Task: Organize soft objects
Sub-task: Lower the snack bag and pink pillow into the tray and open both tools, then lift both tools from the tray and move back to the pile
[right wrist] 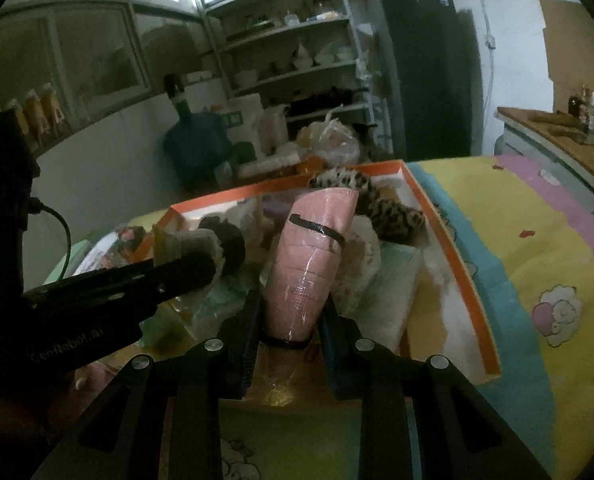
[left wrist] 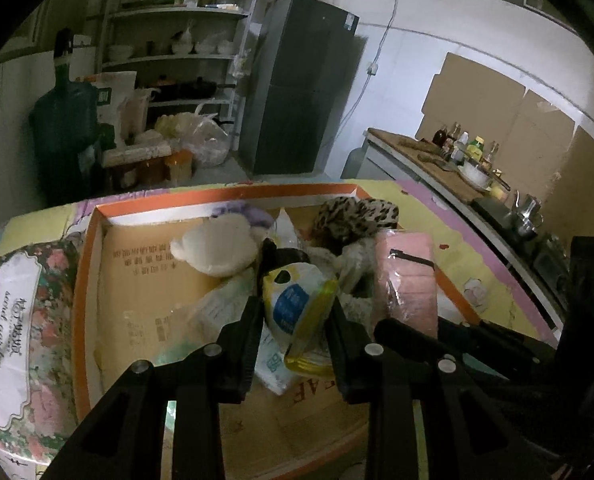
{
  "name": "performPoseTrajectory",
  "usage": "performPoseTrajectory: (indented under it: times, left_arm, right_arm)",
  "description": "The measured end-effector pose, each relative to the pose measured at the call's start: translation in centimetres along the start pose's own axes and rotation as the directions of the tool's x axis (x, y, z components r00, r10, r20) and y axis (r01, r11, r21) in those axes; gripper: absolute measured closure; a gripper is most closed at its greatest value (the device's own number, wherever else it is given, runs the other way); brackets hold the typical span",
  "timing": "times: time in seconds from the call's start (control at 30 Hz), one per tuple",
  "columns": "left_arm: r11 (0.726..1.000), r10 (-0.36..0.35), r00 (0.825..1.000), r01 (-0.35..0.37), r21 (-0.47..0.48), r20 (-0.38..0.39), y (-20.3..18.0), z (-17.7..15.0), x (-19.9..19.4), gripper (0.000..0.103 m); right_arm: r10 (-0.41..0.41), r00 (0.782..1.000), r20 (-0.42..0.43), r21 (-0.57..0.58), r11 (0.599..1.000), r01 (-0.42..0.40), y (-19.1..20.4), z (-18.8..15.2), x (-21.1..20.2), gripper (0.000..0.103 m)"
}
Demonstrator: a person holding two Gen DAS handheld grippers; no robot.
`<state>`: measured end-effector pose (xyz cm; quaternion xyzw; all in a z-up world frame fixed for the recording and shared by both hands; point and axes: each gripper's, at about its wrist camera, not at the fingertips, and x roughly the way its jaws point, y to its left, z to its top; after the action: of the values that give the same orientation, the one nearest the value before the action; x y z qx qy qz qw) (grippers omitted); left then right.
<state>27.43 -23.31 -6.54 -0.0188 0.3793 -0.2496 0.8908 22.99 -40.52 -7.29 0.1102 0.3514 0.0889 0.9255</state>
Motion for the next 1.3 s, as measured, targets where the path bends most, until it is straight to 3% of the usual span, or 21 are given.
performPoseTrajectory:
  times: [0.4,0.5,0.57,0.67,0.9,1.0,1.3]
  left_arm:
    - [1.0,0.016,1.0,-0.016,0.022,0.0,-0.5,-0.2,0.1,0.068]
    - [1.0,0.018,1.0,-0.018,0.019,0.011,-0.4,0.0,-0.2,0.059]
    - [1.0,0.008,1.0,-0.008,0.015,0.02,-0.3,0.2,-0.5,0.047]
    - [1.0,0.005,0.999,-0.006,0.025,0.033,-0.5,0.4,-1.0,0.042]
    - [0.998,0.012,0.998,-0.015,0.058,0.064,-1.5,0.5,-2.4,0.041]
    - [0.998,0.013,0.997,-0.018,0.061,0.078,-1.6,0.6,-3.1,0.041]
    - [0.997,0.032,0.994,-0.038,0.063,0.103,-1.4,0.4,-5.1,0.041]
  right_arm:
    - [0.012,1.0,-0.011,-0.003,1.0,-0.012,0.1,-0.1,0.5,0.071]
    - [0.012,1.0,-0.007,0.001,1.0,-0.012,0.2,-0.1,0.4,0.071]
    - [0.016,1.0,-0.003,0.002,1.0,-0.016,0.2,-0.1,0.3,0.069]
    - [0.022,1.0,0.005,0.0,1.0,-0.022,0.1,-0.2,0.0,0.066]
    - [0.026,0.999,0.033,-0.014,1.0,-0.025,0.7,-0.4,-0.9,0.064]
    - [0.023,0.999,0.045,-0.02,1.0,-0.022,1.0,-0.4,-1.3,0.057]
    - [0.014,0.997,0.07,-0.019,1.0,-0.013,1.5,-0.9,-2.8,0.05]
